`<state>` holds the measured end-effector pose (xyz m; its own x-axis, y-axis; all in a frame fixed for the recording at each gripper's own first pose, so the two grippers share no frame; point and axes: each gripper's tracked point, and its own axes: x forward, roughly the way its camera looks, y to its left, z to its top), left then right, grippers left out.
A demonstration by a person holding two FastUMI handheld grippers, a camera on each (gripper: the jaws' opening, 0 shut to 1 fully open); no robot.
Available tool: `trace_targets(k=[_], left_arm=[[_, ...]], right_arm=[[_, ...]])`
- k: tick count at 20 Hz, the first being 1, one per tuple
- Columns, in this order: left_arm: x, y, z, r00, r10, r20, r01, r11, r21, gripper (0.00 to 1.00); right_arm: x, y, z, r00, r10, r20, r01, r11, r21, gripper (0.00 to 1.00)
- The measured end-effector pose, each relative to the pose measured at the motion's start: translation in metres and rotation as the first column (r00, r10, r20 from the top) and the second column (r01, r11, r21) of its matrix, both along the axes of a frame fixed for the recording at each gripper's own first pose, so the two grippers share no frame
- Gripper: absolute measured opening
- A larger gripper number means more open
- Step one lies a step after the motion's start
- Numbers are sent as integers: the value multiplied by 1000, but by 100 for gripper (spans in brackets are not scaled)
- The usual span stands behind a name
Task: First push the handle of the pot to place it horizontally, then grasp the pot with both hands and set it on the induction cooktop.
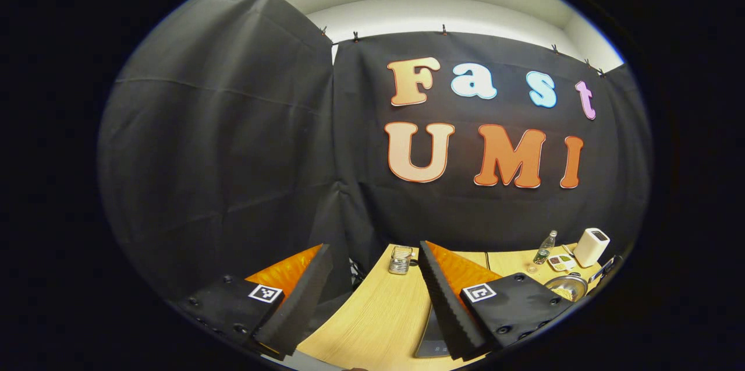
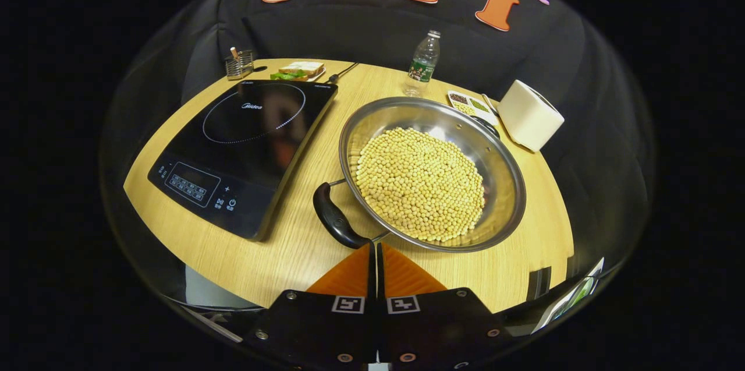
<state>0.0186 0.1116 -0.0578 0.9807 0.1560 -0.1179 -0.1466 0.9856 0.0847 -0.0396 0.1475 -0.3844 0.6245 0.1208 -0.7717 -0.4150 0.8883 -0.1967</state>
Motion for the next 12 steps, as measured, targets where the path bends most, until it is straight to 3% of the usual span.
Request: trace_targets(k=[12], left_arm=[[1,27,0,1000,29,-2,-29,1000,-2,97]], right_arm=[[14,32,0,999,39,10,-39,999,6,0]])
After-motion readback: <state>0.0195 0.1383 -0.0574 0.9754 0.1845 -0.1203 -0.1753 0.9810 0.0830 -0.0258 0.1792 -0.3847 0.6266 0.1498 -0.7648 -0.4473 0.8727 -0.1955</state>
